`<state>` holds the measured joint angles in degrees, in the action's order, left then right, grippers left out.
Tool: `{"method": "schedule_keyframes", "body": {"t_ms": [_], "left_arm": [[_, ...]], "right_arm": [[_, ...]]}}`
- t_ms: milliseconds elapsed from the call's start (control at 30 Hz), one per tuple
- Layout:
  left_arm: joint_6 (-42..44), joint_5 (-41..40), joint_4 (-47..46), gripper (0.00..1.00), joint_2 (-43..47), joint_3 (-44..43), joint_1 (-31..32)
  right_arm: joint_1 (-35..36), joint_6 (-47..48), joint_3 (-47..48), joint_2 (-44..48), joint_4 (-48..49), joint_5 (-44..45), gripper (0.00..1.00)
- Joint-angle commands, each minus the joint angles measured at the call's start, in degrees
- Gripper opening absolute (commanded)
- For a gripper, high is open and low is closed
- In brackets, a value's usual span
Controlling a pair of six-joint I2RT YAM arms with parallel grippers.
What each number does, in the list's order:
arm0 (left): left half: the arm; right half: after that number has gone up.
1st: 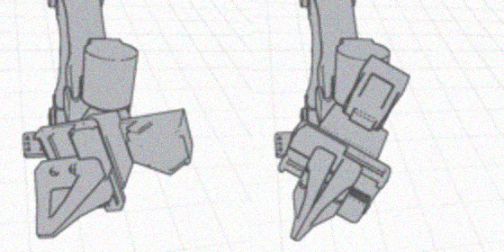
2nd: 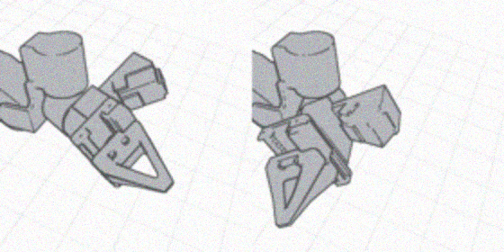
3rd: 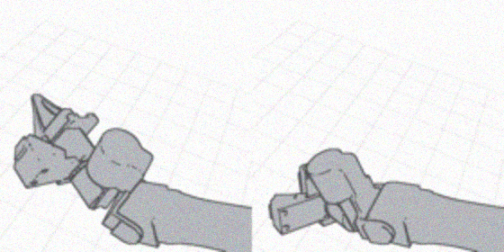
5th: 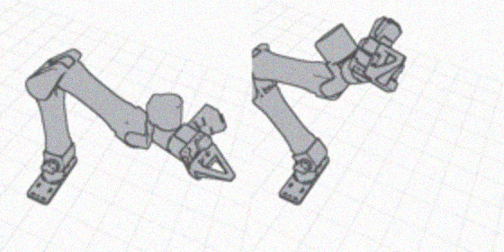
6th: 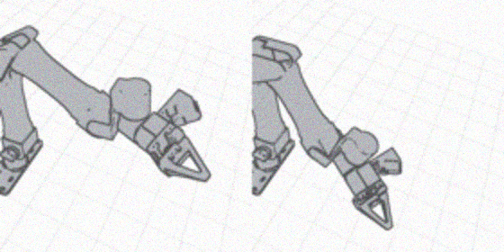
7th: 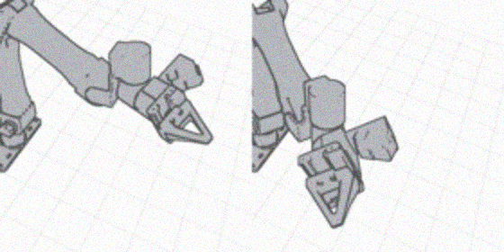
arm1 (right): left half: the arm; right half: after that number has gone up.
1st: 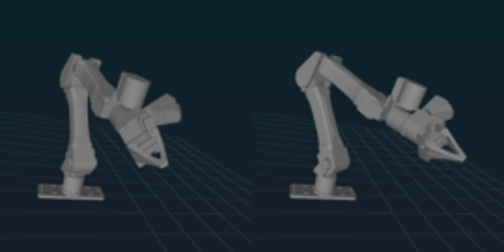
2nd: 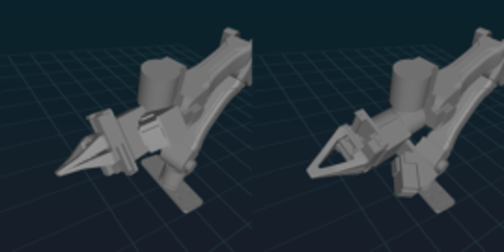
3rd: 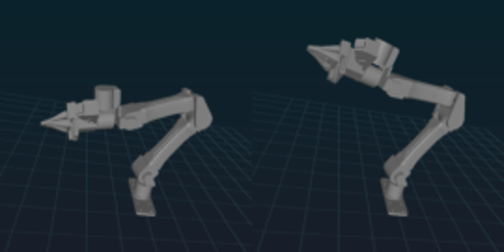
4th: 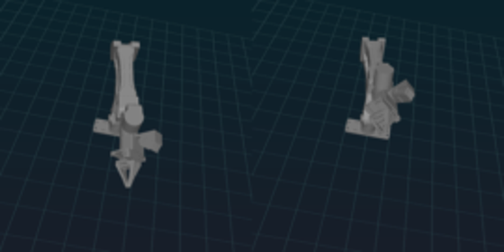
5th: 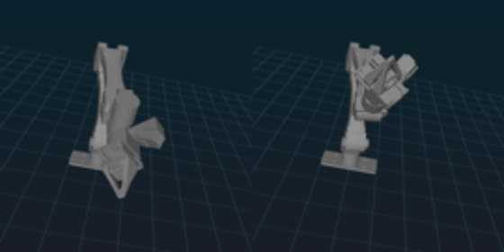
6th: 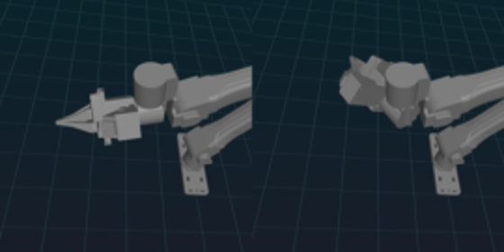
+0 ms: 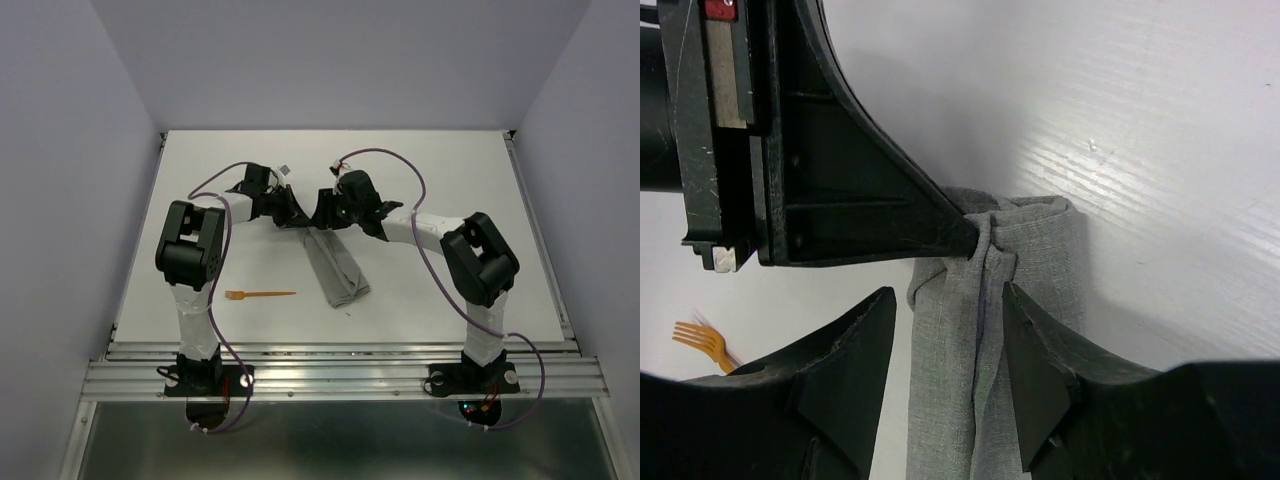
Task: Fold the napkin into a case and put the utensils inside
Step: Smooth out the 2/3-rectangle-folded napkin at the center of the board, then grasp the top corner of the smaller rectangle folded napkin from the folded napkin.
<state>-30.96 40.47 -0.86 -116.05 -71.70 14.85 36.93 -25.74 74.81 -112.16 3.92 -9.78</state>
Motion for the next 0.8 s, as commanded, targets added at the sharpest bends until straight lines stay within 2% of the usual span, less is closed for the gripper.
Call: {"method": "schedule_keyframes", "body": {"t_ms": [0, 467, 767], "left_arm": [[-0.15, 2.07, -2.21, 0.00, 4.08, 0.77, -0.09], [-0.33, 2.25, -2.74, 0.00, 4.52, 1.56, -0.09], [-0.42, 2.25, -2.92, 0.00, 4.78, 1.65, -0.09]], "right_arm": [[-0.10, -0.10, -0.71, -0.95, 3.11, -3.31, 0.53], [-0.10, -0.10, -0.10, -3.06, 2.76, -1.21, 0.58], [-0.10, -0.81, 1.83, -5.44, 2.41, -4.45, 0.59]]}}
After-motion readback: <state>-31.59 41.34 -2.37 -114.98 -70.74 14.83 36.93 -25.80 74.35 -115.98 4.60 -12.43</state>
